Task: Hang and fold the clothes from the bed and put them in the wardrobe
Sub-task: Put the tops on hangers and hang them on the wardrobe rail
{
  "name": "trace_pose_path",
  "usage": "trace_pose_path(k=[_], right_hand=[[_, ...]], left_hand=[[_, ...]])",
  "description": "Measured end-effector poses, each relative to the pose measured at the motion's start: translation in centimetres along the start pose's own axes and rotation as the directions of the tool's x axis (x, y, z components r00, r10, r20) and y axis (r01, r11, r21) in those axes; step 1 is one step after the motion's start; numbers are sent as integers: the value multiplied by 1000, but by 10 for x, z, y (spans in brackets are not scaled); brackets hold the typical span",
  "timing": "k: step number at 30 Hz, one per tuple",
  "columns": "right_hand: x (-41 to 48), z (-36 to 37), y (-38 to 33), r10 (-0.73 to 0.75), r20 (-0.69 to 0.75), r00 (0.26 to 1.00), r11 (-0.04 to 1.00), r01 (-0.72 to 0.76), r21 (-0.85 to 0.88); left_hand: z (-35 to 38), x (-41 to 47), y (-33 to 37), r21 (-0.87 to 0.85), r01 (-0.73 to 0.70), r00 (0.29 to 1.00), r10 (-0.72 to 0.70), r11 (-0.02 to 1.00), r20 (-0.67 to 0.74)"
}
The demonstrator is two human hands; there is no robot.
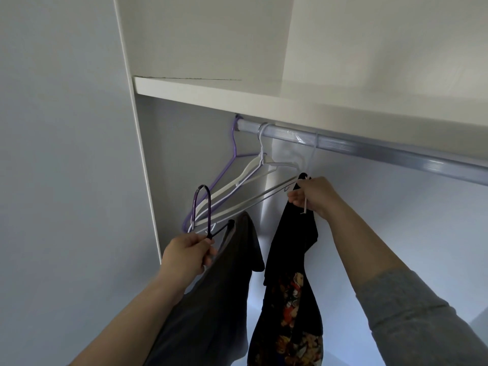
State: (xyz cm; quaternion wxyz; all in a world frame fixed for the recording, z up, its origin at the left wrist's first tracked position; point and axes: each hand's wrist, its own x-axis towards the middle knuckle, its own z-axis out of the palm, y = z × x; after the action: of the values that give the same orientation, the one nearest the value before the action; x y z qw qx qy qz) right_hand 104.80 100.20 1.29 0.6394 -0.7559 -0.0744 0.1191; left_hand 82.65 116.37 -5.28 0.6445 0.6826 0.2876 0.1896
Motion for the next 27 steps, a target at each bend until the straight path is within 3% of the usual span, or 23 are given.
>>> trace_pose_path(k=[7,13,16,20,27], right_hand=[[-8,-4,7,-61,-18,998,953,53,-297],[-45,8,22,-403,-86,911,761,281,-584],[-70,21,26,-526,-56,848,690,387,-611],[-112,39,31,-567,3,824,670,463,-580],[-188,64,77,-437,160,885,703,447,-553]], left_hand=[[-9,5,-5,-15,8,1000,-8,1000,7],[-19,4,-13,3,6,1000,-6,1000,8],[-27,5,-23,27,16,1000,-17,1000,14],[-38,3,-44,50,39,998,-41,998,46],[-53,-27,-96,58,136,979,-143,989,145]])
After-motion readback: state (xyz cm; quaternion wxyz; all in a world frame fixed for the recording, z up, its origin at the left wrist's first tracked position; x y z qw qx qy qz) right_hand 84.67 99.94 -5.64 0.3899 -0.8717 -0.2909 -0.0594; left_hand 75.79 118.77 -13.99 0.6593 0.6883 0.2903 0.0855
